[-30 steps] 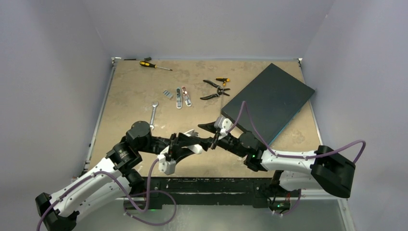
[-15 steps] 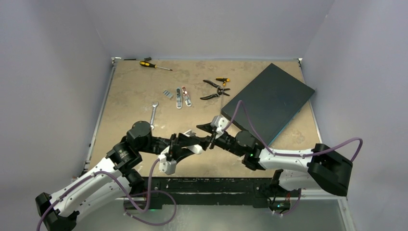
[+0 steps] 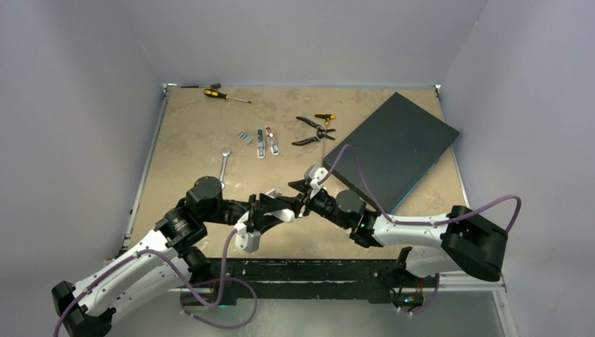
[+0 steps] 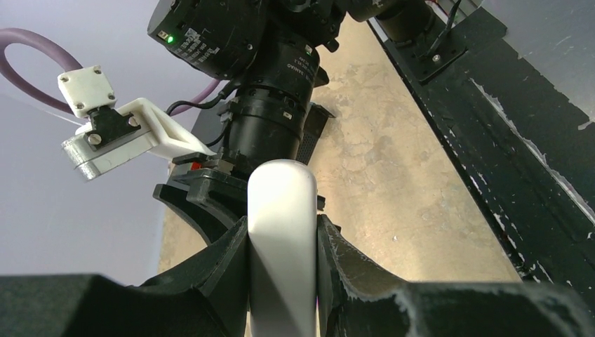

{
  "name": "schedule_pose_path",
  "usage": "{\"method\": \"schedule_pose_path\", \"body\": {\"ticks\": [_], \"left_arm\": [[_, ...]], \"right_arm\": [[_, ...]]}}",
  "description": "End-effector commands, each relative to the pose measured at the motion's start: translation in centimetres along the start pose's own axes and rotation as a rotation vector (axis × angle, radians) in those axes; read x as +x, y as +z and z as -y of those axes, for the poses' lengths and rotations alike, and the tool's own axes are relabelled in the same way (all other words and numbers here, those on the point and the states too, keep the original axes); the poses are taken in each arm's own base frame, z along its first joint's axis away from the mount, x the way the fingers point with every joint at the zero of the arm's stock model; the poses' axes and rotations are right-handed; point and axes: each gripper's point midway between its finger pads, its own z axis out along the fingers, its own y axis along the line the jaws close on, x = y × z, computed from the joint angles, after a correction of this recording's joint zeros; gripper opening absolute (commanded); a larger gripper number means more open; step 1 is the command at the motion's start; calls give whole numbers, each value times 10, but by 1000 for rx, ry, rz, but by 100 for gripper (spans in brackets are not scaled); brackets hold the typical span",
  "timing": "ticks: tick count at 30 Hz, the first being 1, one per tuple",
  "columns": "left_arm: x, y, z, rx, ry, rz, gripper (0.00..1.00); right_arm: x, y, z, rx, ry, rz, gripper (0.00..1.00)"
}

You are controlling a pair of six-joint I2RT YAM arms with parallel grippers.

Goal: Unload the staples from the stapler
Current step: Unload the staple at the center of the board.

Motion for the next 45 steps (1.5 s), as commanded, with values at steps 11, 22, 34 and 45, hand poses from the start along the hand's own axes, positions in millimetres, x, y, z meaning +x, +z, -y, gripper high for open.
{"method": "schedule_pose_path", "body": {"ticks": [11,22,34,45], "left_arm": [[-36,-4,-24,-41,151,83,0],[-68,-4,-27,-20,194,216,0],[-123,-9,-24,114,260,418,0],[-152,-19,-15,251,342,520,0]], "right_arm": [[15,-30,23,114,-43,-136,58],[-42,-89,-37,-294,-459,187,75],[-67,-94,-40,-303,-720,333,79],[-102,-91,-30,-199,-771,422,78]]}}
